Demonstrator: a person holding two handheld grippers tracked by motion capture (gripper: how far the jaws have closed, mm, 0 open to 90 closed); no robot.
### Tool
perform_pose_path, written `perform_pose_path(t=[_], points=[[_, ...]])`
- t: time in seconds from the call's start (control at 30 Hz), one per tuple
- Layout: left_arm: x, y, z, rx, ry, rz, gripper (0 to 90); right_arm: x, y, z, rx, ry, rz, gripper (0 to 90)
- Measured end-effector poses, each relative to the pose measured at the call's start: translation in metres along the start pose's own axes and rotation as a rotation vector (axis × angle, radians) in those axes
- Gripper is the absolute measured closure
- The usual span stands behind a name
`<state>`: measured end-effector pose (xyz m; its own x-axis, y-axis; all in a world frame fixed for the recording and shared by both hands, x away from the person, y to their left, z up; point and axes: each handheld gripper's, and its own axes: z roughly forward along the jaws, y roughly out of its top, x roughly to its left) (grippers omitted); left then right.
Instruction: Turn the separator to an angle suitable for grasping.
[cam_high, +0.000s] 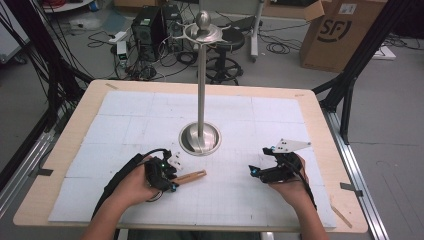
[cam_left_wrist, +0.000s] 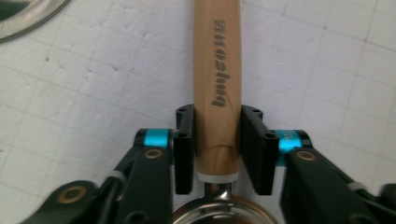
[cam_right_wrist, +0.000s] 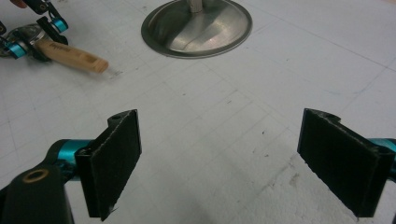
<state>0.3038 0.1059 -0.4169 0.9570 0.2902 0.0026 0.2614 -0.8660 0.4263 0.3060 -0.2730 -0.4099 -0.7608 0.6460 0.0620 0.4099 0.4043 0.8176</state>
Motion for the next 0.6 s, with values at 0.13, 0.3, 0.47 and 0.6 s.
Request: perform_pose_path(t=[0.13,0.3,0.47,0.6], points=[[0.0,-0.004,-0.001,-0.027,0.001,0.005,68.6,0.0,0.0,0.001,0.002,0.002,0.003,12.2],[0.001,-0.008,-0.002,-0.06,-0.012,0.008,68.6,-0.002,0.0,0.0,-0.005,0.004,0.003,12.4],[0.002,-0.009,-0.008,-0.106,-0.017,0.015,68.7,-0.002,0.0,-0.001,-0.003,0.005,0.008,13.2],[0.004,-0.01,-0.016,-0.149,-0.023,0.011,68.7,-0.002,-0.001,-0.002,-0.003,0.003,0.008,13.2]])
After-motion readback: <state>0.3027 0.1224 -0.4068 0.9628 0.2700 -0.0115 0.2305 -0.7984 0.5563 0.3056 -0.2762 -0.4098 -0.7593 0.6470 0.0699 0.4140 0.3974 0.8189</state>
